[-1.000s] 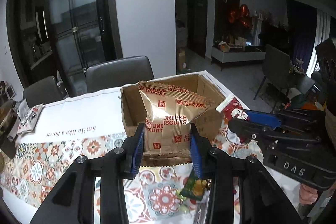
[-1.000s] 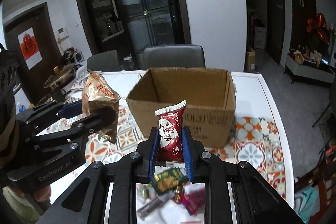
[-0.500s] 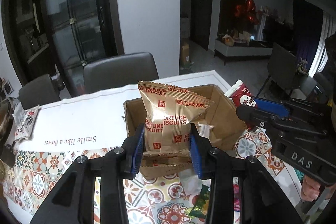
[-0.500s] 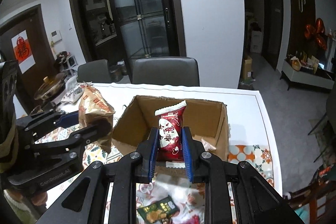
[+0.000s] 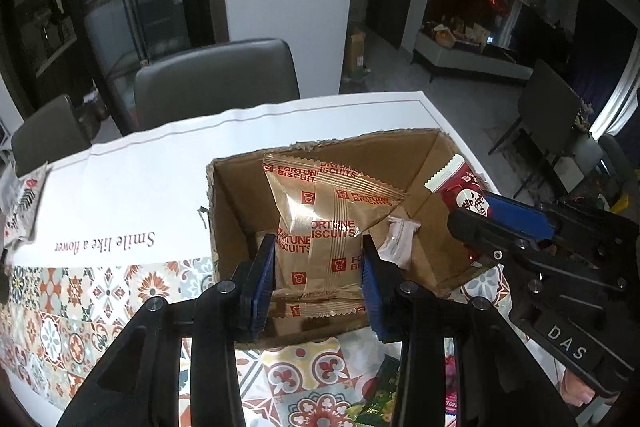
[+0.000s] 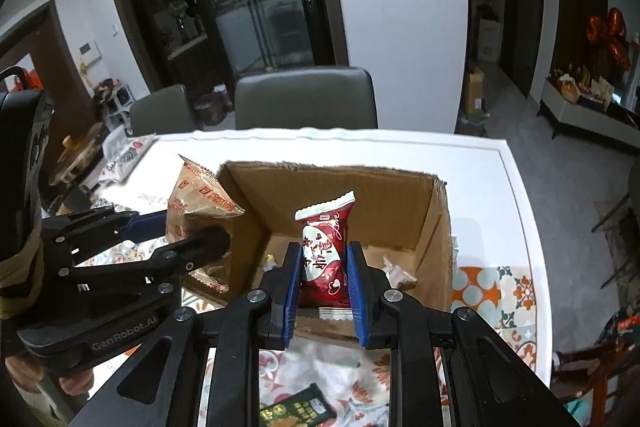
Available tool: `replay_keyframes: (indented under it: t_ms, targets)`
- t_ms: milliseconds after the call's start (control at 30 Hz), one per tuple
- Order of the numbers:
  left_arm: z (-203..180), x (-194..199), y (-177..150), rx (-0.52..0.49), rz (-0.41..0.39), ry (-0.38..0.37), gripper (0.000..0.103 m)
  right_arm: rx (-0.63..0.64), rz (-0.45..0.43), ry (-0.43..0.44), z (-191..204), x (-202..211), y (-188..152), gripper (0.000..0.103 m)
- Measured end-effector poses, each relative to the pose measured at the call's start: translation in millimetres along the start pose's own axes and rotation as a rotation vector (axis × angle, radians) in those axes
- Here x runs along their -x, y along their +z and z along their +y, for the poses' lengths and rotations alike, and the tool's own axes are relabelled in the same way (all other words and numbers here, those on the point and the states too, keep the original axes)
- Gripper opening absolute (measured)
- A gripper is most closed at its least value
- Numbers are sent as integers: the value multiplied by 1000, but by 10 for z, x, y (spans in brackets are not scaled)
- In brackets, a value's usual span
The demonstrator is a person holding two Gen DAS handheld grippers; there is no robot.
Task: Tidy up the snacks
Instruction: 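Lift both snacks into the cardboard box and open both tools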
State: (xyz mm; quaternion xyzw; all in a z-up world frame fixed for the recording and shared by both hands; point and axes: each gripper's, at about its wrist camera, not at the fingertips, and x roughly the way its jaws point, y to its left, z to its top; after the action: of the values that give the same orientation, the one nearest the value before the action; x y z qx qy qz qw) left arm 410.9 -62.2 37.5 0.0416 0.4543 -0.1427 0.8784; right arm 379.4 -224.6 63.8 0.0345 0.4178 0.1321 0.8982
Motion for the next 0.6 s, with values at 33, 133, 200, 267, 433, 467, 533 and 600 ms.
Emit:
replay_keyframes:
  t_ms: [33, 133, 200, 267, 433, 467, 533, 600]
  targets:
    - [6, -24, 12, 3, 6, 2, 39, 0, 3, -4, -10, -18, 1, 24]
    - [16, -42, 52, 17, 12, 24, 54, -15, 14, -22, -62, -78, 9, 31]
    - [17, 9, 28, 17, -6, 58, 69, -35, 18, -22, -98, -72, -6, 50]
    - [-13, 101, -33, -3, -33, 109, 69, -39, 3, -33, -103, -15, -54, 51]
    - [-86, 337, -232, -29, -72, 127, 71, -23, -21, -53, -69, 162, -206, 51]
    - [-111, 388, -287, -39, -87, 146, 72, -19, -26, -51, -57, 205, -243, 51]
    - [-135, 472, -364, -45, -118, 164, 73, -16, -37, -60, -36, 289, -316, 51]
    - [-162, 575, -473, -48, -148, 162, 73, -14, -49, -69, -8, 389, -405, 52]
